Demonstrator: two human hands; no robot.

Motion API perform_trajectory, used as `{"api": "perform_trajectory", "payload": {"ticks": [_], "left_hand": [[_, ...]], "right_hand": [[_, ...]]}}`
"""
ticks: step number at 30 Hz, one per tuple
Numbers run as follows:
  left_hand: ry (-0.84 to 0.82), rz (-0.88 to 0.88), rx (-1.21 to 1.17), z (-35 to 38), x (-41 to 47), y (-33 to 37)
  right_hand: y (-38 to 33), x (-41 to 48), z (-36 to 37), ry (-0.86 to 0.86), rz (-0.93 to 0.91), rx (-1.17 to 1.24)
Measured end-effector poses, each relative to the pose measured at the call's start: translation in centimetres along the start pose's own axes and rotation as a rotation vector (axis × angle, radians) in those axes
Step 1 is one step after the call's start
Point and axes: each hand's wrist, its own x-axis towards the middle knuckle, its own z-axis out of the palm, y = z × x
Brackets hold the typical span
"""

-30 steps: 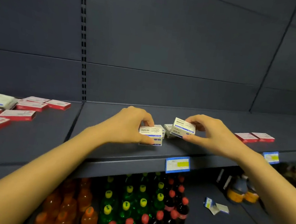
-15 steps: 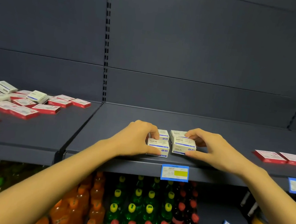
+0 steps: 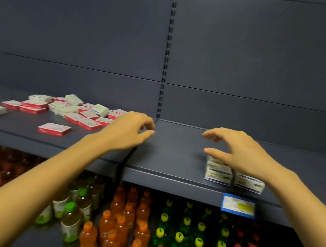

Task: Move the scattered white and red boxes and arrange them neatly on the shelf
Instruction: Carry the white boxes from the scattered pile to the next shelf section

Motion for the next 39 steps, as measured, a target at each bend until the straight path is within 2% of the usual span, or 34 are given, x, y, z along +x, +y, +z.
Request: {"api": "perform_trajectory", "payload": {"ticks": [8, 13, 19, 26, 32, 39], "left_hand": [[0.033, -0.22, 0.06, -5.0, -5.9, -9.9], [0.01, -0.285, 0.064, -7.4, -8.5, -16.6], [-0.021, -0.222, 0.058, -9.4, -9.1, -24.4], [-0.138, -0.079, -0.023, -9.3, -9.0, -30.8], [-0.23, -0.021, -0.165, -8.5, -8.6, -32.3], [-0.414, 0.079, -0.237, -6.7, -6.9, -31.9]], "right_hand": [[-8.4, 7.3, 4.8, -0.087, -0.126, 0.037], [-13.7, 11.9, 8.5, -0.096, -0.142, 0.06], [-19.6, 17.7, 13.3, -0.105, -0.08, 0.1], [-23.1, 22.0, 18.2, -0.169, 0.165, 0.029], [-23.9, 22.2, 18.5, -0.142, 0.28, 0.022], [-24.2, 20.0, 16.3, -0.028, 0.294, -0.038]]}}
